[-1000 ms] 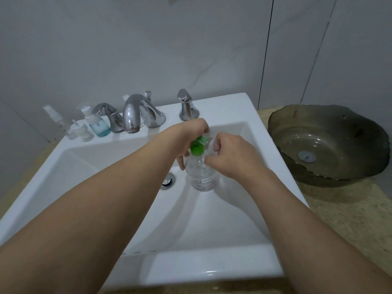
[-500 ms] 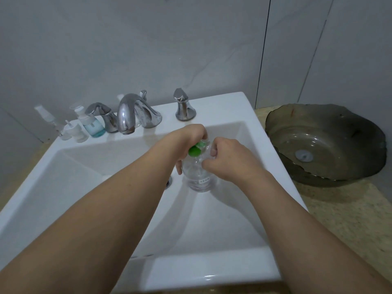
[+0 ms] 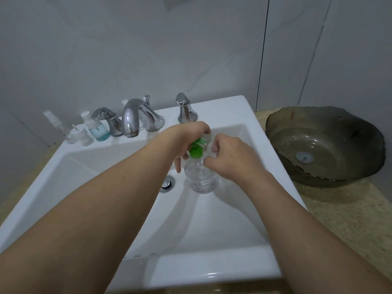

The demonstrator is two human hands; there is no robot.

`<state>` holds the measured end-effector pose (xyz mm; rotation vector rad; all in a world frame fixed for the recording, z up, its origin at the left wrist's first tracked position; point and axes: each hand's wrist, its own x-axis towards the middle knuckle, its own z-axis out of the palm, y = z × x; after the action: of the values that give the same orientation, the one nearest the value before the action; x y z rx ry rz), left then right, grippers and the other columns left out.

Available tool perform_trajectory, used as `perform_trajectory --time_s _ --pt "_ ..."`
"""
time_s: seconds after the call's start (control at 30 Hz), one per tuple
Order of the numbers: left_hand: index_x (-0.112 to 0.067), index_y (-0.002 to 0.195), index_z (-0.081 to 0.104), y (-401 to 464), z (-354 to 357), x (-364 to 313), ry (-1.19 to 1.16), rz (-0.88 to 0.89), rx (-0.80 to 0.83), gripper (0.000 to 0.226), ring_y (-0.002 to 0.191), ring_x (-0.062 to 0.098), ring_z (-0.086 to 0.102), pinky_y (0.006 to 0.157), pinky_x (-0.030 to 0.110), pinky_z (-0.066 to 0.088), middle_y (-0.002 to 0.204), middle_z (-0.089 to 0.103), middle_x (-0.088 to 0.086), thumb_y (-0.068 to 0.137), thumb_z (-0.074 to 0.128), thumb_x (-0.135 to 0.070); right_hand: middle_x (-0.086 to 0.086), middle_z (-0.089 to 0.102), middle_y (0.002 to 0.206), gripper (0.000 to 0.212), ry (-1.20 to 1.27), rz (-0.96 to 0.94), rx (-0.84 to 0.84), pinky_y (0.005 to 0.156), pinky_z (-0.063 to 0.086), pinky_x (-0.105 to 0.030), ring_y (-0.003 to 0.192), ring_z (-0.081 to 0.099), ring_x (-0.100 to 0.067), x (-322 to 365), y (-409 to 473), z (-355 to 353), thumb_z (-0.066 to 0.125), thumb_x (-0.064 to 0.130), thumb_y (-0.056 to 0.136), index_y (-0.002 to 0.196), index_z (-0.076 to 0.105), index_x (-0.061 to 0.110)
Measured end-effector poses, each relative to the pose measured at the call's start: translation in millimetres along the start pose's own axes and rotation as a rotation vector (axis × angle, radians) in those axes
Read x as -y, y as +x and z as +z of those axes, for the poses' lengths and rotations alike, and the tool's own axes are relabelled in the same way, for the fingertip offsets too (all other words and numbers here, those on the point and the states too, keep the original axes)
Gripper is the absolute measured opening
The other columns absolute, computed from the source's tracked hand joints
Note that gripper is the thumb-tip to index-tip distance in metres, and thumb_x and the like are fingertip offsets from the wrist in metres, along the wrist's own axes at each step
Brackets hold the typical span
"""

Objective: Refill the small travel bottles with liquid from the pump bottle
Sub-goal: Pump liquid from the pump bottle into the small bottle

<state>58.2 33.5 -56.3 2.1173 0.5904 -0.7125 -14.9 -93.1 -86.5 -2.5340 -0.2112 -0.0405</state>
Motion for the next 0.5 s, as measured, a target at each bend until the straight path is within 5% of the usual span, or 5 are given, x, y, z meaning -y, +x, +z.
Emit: perform_trajectory --time_s 0.1,0.3,0.5 --pt "-0.012 0.143 0.045 4.3 4.3 3.7 -0.004 -0.002 -0.01 0.057 0.13 0.041 0.044 0.09 0.083 0.039 0.132 0.051 0.01 0.095 0.049 -0.042 0.002 0.061 0.093 0.029 0.007 0.005 0.012 0.066 0.04 -0.03 0.084 0.056 -0.022 -0.3 0.2 0.3 0.064 0.038 0.078 0.097 0.051 0.02" --pt "-0.011 0.13 0.055 18.2 11.9 13.5 -0.04 -0.007 -0.01 0.044 0.117 0.046 0.052 0.081 0.081 0.045 0.125 0.059 0.012 0.093 0.046 -0.033 0.002 0.06 0.092 0.024 0.004 0.023 0.074 0.061 0.037 -0.029 0.08 0.055 -0.022 -0.9 0.0 4.6 0.064 0.036 0.078 0.089 0.049 0.021" --pt "-0.01 0.134 0.047 8.4 4.9 7.6 0.026 -0.016 -0.01 0.05 0.123 0.041 0.047 0.091 0.08 0.043 0.132 0.052 0.012 0.095 0.047 -0.042 0.003 0.059 0.09 0.027 0.0 -0.002 0.041 0.063 0.038 -0.03 0.08 0.054 -0.022 -0.9 0.1 2.5 0.065 0.038 0.077 0.091 0.051 0.02"
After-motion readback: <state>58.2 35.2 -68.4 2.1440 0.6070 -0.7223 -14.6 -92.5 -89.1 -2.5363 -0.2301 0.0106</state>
